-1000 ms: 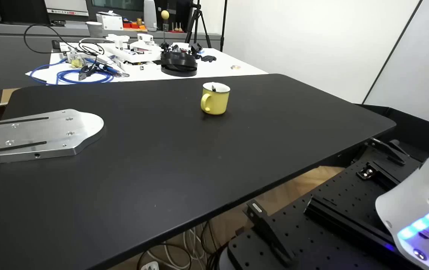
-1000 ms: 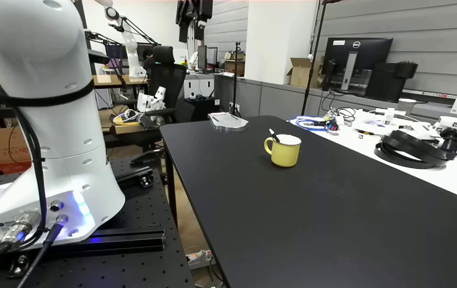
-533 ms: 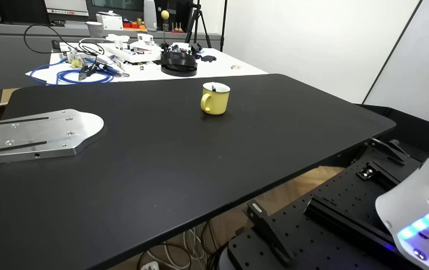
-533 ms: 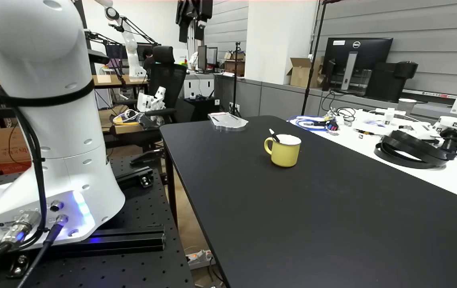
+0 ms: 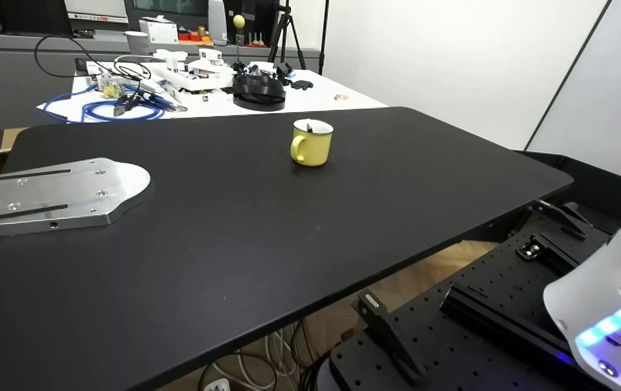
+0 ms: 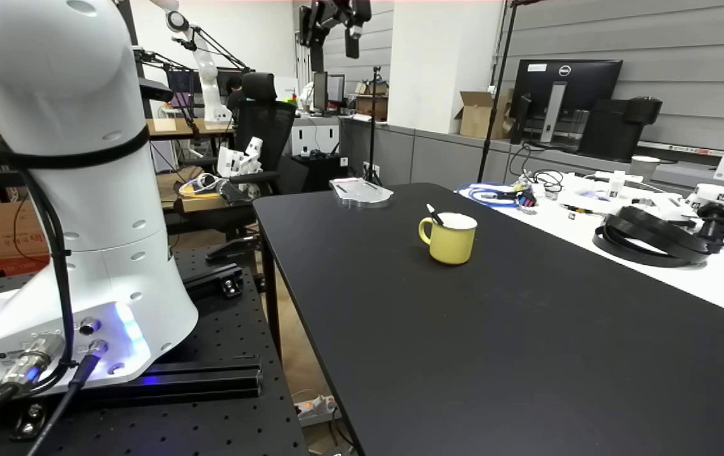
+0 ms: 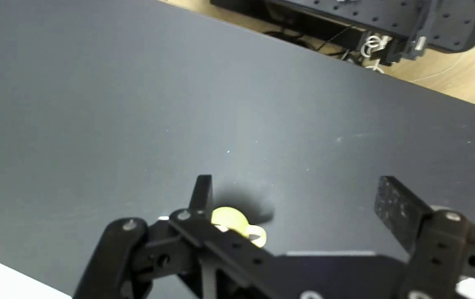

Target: Pick up the pen from the cup and put it on the table

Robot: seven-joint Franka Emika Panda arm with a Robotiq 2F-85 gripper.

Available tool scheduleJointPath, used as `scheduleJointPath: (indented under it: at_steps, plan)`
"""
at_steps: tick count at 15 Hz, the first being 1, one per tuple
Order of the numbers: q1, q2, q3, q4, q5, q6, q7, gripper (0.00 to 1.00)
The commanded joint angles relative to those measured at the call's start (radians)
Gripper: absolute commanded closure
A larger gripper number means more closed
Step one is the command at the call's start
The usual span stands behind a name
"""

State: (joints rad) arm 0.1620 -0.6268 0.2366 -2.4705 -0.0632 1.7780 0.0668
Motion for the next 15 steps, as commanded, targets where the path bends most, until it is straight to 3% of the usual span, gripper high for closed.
scheduleJointPath:
  at_steps: [1,5,9,10,15]
  plan:
    - [-0.004,0.141,-0.035,0.086,-0.142,0.047,-0.162,0.0]
    - [-0.019,0.318,-0.059,0.192,-0.284,0.139,-0.273,0.0]
    - [-0.018,0.498,-0.061,0.311,-0.337,0.173,-0.332,0.0]
    - [-0.013,0.403,-0.067,0.221,-0.316,0.192,-0.305,0.0]
    - [-0.012,0.431,-0.066,0.233,-0.314,0.194,-0.307,0.0]
